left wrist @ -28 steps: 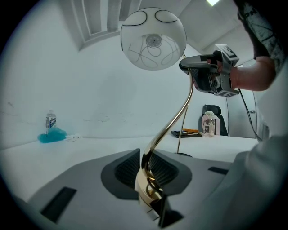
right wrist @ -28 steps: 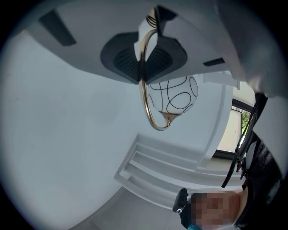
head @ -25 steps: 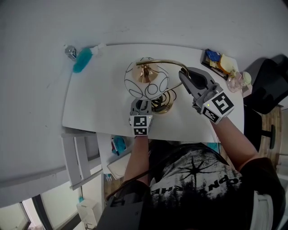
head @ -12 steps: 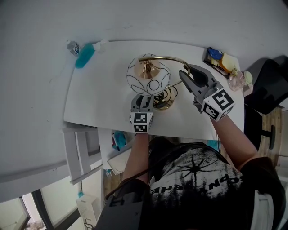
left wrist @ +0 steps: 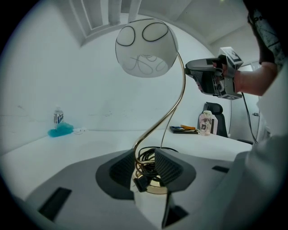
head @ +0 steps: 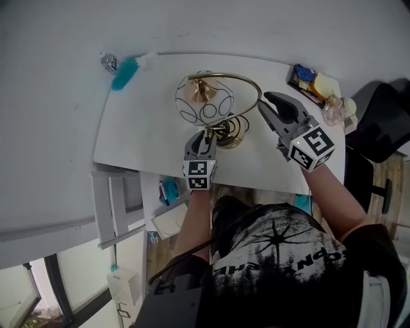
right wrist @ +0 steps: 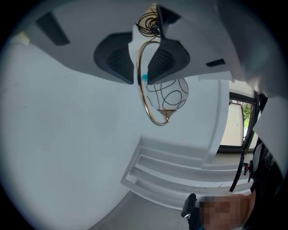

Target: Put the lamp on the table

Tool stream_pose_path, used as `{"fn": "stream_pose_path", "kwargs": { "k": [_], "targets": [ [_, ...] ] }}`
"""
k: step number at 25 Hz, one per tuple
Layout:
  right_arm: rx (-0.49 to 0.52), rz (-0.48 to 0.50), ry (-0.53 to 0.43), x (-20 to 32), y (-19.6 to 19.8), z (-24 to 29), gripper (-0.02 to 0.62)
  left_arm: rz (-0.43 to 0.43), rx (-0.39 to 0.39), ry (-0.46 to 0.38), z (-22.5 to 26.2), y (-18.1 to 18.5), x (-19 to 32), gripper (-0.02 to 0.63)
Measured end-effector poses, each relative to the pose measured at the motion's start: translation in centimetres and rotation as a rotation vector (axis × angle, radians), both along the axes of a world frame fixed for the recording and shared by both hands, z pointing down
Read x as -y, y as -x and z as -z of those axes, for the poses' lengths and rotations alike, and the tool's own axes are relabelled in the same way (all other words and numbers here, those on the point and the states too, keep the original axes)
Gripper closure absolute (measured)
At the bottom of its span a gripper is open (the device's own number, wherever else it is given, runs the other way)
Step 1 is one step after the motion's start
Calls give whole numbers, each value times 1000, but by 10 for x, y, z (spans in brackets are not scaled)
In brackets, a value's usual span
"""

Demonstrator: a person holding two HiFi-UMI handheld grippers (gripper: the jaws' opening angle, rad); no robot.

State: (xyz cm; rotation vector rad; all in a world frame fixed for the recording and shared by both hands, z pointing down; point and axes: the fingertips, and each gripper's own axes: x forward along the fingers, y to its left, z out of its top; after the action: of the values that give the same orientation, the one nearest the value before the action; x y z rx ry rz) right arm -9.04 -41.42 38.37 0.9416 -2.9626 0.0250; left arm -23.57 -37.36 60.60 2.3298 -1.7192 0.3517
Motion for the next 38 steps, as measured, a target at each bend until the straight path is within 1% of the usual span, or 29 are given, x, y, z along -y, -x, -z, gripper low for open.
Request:
{"fn": "stream_pose_path", "kwargs": {
  "k": [3, 6, 8, 12, 15, 19, 22, 24, 31, 38],
  "targets": [
    [-2, -2, -6, -7, -10, 4, 506, 14, -5, -4, 9, -5, -11, 469],
    [-3, 24, -11, -20, -17, 8, 506, 27, -45, -10, 19, -12, -24, 476],
    [-6, 49, -14, -31, -21, 11, 509, 38, -64, -21, 29, -16, -32, 504],
    [-2, 95, -7, -53, -30, 12, 542, 52, -91, -51, 61, -27, -48, 556],
    [4, 107, 0, -67, -38, 7, 557, 34, -98, -64, 85, -41, -60, 569],
    [27, 139, 11, -84, -47, 2, 568, 3, -87, -92, 115, -62, -73, 587],
    [33, 178, 15, -96, -54, 1, 569, -17, -34, -115, 134, -75, -82, 590],
    [36, 193, 15, -101, -60, 0, 571, -30, -13, -122, 145, -84, -88, 591],
    [45, 227, 2, -119, -69, 0, 572, -55, 8, -131, 173, -105, -109, 591],
    [52, 226, 25, -122, -76, -11, 574, -71, 9, -132, 181, -114, -115, 591]
  ]
}}
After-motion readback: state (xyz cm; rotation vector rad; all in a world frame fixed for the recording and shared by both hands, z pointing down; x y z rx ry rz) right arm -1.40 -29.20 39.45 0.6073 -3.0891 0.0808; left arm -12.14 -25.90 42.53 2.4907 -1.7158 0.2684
